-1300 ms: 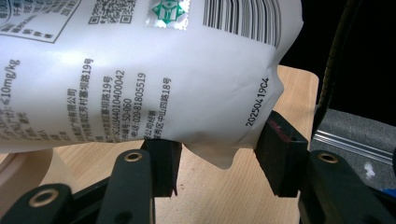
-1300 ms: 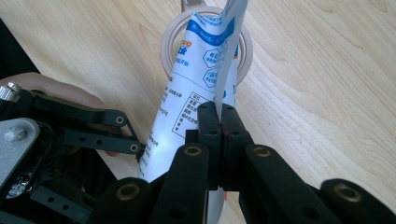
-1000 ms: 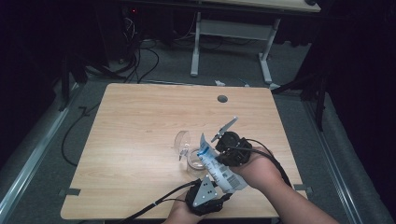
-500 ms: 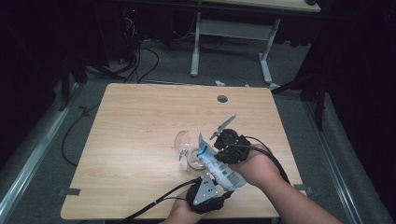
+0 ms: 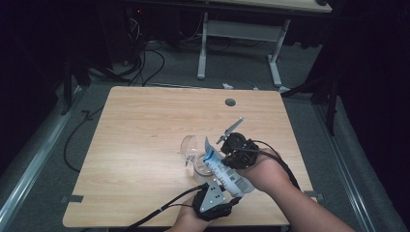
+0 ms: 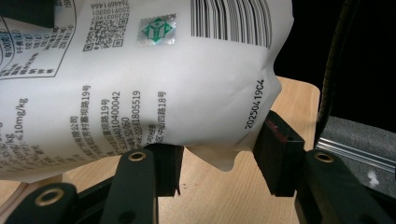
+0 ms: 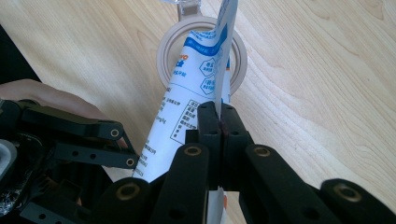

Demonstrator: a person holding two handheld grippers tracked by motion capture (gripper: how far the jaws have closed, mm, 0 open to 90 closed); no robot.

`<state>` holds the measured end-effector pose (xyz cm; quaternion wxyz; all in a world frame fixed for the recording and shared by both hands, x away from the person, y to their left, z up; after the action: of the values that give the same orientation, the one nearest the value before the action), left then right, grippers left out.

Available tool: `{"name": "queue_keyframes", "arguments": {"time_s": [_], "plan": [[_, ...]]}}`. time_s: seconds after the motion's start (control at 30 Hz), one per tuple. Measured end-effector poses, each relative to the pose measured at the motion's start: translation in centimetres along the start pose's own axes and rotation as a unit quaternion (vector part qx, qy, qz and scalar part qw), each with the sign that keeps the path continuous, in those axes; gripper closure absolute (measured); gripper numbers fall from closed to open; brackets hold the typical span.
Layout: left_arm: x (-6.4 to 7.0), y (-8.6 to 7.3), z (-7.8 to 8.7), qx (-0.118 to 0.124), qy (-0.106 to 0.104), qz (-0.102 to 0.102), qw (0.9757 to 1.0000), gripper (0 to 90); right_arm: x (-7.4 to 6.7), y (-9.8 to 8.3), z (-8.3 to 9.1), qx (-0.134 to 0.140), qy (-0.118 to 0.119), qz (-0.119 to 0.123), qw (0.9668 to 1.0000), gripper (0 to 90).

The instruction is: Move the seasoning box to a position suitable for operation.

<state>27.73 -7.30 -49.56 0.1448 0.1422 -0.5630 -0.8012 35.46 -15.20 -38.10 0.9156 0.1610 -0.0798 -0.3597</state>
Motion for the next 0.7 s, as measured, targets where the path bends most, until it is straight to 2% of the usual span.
{"name": "queue_keyframes", "arguments": {"time_s": [0.7], "plan": [[-0.06,0.23,0.04,0.004,0.000,0.003,1.0000,56.1,0.03,0.11,0.14,0.002,-0.001,0.002,1.0000,90.0]]}}
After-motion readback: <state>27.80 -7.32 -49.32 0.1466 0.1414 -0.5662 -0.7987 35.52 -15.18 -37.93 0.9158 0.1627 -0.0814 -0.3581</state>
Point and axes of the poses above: each handheld gripper's, and its own axes: z roughly backward along the jaws, y roughly out of its top, x roughly to its right, the point moved 4 cm from there along -z, roughly forward along the jaws, and after that the axes turned 4 degrees about -z, right-handed, at the moved point
